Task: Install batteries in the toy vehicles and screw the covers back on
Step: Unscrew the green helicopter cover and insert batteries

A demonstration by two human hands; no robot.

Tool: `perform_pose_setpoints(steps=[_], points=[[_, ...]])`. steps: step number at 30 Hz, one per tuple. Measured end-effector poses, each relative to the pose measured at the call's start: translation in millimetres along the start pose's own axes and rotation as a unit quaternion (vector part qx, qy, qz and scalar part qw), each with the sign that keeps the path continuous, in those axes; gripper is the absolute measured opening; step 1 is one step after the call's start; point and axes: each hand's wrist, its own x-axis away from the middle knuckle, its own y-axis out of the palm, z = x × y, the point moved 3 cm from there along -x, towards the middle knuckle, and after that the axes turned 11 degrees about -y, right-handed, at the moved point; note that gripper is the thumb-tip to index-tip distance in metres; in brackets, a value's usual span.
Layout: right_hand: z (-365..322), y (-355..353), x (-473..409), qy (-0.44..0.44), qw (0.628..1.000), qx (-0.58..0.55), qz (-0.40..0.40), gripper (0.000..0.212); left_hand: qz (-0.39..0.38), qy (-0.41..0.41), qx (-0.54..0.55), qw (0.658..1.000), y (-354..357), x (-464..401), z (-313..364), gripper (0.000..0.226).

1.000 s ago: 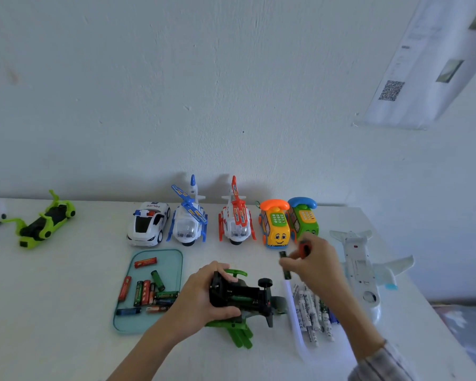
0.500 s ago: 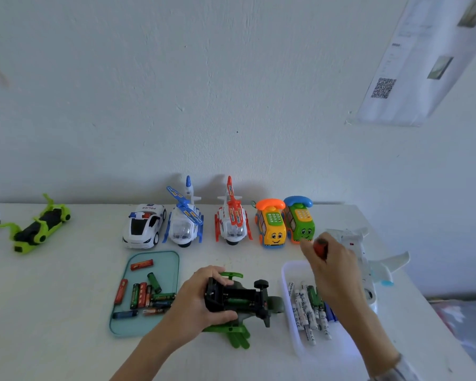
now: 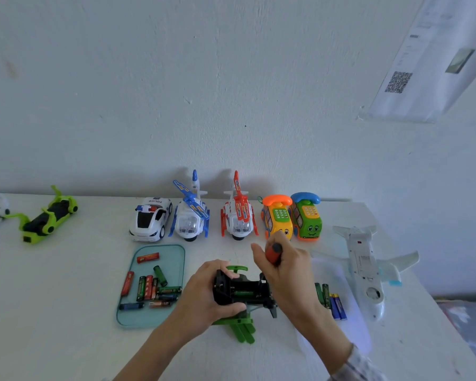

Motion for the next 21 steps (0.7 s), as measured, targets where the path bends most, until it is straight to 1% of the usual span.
perform_pose_setpoints(steps=[3,6,8,10,14,16,18,20,21], points=[[0.7,1.2,-2.9,-0.004,1.0,0.01,-0.008,0.041,-0.001,-0.002,0.008,1.0,0.0,-0.3,0.1,0.052],[1.5,3.7,-2.4,0.0,1.0,0.007,-0.017,0.041,-0.003,-0.006,0.014,1.0,0.1,-0.9,-1.0,0.053],[3.3,3.5,-2.2,0.006,1.0,0.0,-0.01,0.04,-0.003,-0.007,0.014,1.0,0.0,-1.2,-1.4,0.053],[7.1,1.7,-2.2,0.028,0.999,-0.018,0.011,0.038,-0.003,-0.008,0.011,1.0,0.0,-1.5,-1.5,0.053],[16.4,-6.4,2.8,0.123,0.986,-0.064,0.087,0.031,-0.008,-0.009,0.014,1.0,-0.2,-1.6,-1.8,0.054],[21.0,-12.3,7.5,0.178,0.97,-0.087,0.144,0.03,-0.009,-0.007,0.016,1.0,-0.3,-1.5,-1.6,0.053],[29.1,-18.8,14.0,0.24,0.944,-0.109,0.198,0.03,-0.008,-0.007,0.015,1.0,-0.6,-2.3,-2.1,0.053],[43.0,-22.5,24.6,0.315,0.905,-0.15,0.243,0.032,-0.008,-0.004,0.009,1.0,-0.5,-3.7,-2.3,0.052],[50.7,-22.7,31.4,0.357,0.877,-0.184,0.264,0.034,-0.007,-0.001,0.006,1.0,0.1,-4.3,-2.1,0.05]])
